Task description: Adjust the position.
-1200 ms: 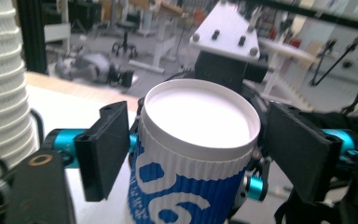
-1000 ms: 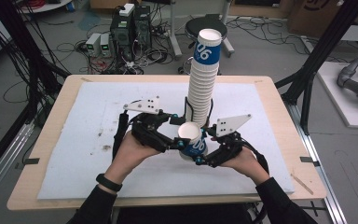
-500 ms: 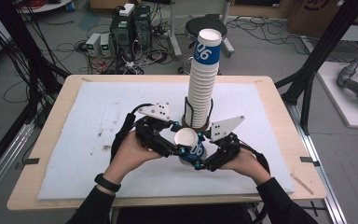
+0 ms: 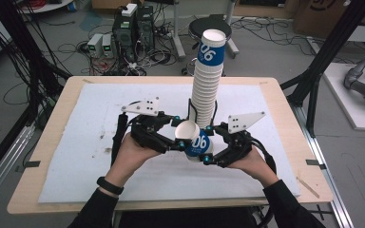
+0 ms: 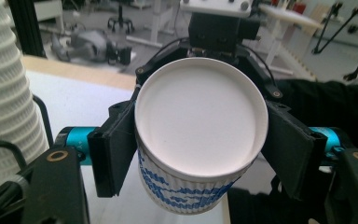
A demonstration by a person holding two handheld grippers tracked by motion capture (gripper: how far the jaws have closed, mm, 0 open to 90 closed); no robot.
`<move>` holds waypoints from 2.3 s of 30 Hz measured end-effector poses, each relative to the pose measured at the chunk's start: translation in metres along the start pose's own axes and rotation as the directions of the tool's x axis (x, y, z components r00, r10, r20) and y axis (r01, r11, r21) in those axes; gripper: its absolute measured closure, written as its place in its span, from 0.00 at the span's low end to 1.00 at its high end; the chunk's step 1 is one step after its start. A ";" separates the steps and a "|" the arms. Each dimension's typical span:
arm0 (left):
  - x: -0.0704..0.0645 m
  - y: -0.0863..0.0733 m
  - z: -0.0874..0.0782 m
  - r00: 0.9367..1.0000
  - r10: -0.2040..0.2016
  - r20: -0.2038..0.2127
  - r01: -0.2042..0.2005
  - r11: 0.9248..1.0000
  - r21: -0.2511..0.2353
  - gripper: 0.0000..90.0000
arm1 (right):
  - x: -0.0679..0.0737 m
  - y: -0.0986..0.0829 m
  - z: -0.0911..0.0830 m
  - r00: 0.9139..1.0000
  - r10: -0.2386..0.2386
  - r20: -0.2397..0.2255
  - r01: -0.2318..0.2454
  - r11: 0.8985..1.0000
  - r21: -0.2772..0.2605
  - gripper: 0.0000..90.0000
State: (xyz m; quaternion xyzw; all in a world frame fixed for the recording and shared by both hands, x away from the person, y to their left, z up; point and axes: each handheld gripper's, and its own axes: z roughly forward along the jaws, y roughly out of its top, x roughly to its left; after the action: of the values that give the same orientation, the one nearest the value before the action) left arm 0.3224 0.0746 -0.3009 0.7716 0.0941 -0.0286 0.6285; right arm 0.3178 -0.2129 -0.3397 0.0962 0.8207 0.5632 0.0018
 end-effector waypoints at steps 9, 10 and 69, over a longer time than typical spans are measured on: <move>0.001 -0.001 -0.005 1.000 -0.004 -0.007 0.003 0.996 -0.092 0.33 | -0.003 -0.001 -0.004 0.998 0.057 0.000 -0.057 0.995 -0.078 0.16; 0.001 -0.002 -0.006 1.000 -0.005 -0.004 0.005 0.995 -0.103 0.33 | -0.003 -0.002 -0.004 0.998 0.062 -0.008 -0.062 0.995 -0.077 0.16; 0.008 -0.010 -0.010 0.998 -0.037 0.048 0.045 0.985 -0.164 0.33 | -0.006 0.005 -0.016 0.993 0.103 -0.055 -0.110 0.983 -0.146 0.16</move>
State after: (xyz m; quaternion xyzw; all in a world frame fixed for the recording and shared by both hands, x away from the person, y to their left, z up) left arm 0.3275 0.0867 -0.3096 0.7141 0.0981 -0.0508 0.6913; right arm 0.3228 -0.2270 -0.3297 0.1264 0.7699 0.6242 -0.0407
